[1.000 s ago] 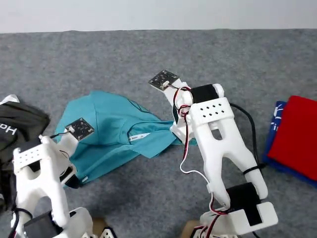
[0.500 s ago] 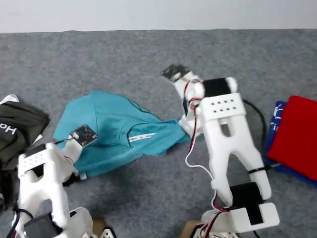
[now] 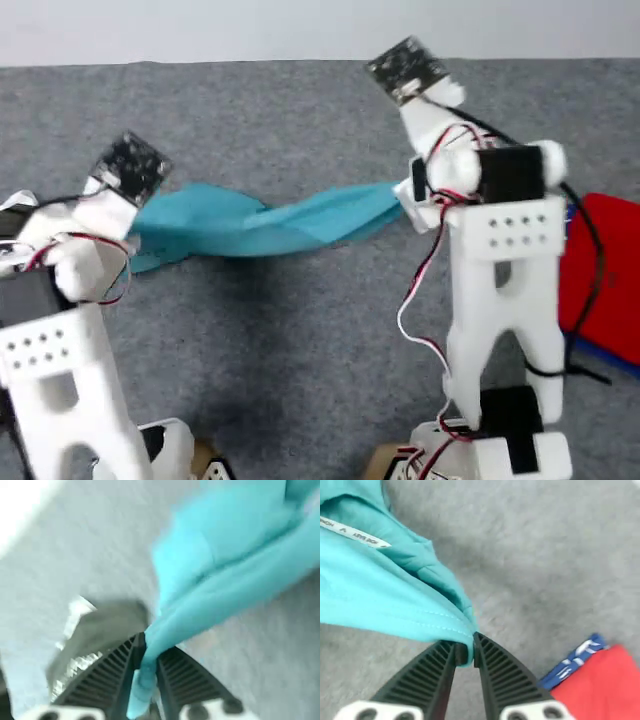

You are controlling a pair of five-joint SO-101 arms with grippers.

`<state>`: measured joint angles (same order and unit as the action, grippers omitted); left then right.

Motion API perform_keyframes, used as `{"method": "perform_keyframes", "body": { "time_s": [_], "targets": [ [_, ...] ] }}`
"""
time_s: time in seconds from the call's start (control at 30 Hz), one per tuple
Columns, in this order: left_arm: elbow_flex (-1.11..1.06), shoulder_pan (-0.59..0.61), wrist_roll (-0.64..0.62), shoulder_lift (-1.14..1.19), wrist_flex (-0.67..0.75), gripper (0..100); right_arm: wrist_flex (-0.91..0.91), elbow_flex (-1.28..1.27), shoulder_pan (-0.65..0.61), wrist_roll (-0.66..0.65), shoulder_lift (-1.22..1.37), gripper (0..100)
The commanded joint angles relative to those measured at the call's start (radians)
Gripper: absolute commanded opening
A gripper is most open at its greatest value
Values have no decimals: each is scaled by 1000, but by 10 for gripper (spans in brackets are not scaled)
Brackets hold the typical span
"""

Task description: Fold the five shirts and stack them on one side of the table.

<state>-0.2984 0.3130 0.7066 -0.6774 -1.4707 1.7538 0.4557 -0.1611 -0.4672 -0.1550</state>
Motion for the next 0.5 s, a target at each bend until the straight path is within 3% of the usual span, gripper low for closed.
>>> {"method": "perform_keyframes", "body": {
  "time_s": [0.0,0.27,0.47],
  "targets": [
    [148,-77,-104,-52,8,5,16,138,30,-8,-91,10],
    [312,-87,-167,-58,207,5,-74,328,90,-9,-194,10],
    [407,-94,-167,-72,216,5,-148,433,153,-9,-269,10]
  ]
}}
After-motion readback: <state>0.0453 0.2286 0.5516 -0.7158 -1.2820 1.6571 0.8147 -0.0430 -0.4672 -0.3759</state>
